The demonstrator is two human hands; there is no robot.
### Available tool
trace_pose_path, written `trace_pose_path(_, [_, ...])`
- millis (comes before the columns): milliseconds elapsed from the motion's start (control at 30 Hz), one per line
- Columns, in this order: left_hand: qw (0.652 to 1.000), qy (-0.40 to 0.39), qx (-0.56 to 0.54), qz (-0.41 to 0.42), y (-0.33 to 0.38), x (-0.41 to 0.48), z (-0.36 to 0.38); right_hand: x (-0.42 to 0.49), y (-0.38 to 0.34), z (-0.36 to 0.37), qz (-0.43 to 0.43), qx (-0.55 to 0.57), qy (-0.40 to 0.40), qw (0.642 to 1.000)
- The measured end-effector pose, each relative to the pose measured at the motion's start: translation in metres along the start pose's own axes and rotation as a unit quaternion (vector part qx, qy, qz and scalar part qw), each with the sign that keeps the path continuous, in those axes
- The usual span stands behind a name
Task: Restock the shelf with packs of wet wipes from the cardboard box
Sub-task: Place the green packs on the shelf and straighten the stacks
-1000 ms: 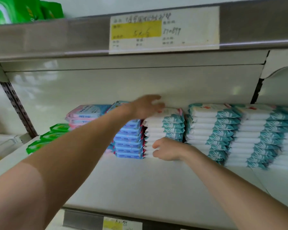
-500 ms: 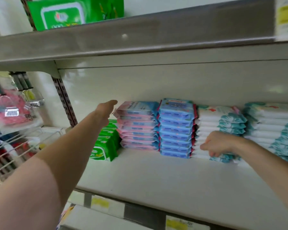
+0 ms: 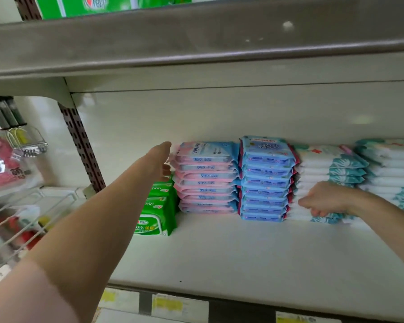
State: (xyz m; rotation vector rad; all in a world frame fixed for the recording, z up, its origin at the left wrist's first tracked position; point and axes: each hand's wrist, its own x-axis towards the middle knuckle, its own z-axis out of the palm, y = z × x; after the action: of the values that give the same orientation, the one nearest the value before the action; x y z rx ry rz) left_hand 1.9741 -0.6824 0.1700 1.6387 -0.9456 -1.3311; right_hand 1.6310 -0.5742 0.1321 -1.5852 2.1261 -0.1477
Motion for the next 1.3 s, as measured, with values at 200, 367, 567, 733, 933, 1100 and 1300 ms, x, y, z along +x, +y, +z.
trace_pose_path(200, [0.986, 0.083, 0.14, 0.041, -0.029, 0.036, -0.053, -0.004, -0.004, 0.003, 0.019, 0.002, 0.014, 1.0])
trace_pose_path(367, [0.985, -0.013, 0.171, -0.032, -0.048, 0.043, -0.076, -0.005, -0.008, 0.004, 0.028, 0.014, 0.017, 0.999])
trace_pose_path(567, [0.996, -0.083, 0.039, 0.004, -0.082, 0.044, -0.112, -0.005, -0.008, 0.006, 0.032, 0.026, 0.023, 0.999])
trace_pose_path(733, [0.987, -0.09, -0.13, 0.021, -0.1, 0.031, -0.089, -0.004, -0.009, 0.008, 0.032, 0.028, 0.037, 0.998])
trace_pose_path(933, [0.979, -0.103, -0.175, 0.014, -0.101, 0.03, -0.09, 0.001, -0.007, 0.012, 0.033, 0.009, 0.057, 0.998])
trace_pose_path(1100, [0.977, -0.109, -0.182, 0.005, -0.104, 0.037, -0.083, 0.002, -0.007, 0.013, 0.035, -0.009, 0.065, 0.997])
trace_pose_path(1300, [0.976, -0.124, -0.18, -0.003, -0.106, 0.044, -0.07, -0.009, -0.011, 0.011, 0.027, -0.012, 0.053, 0.998])
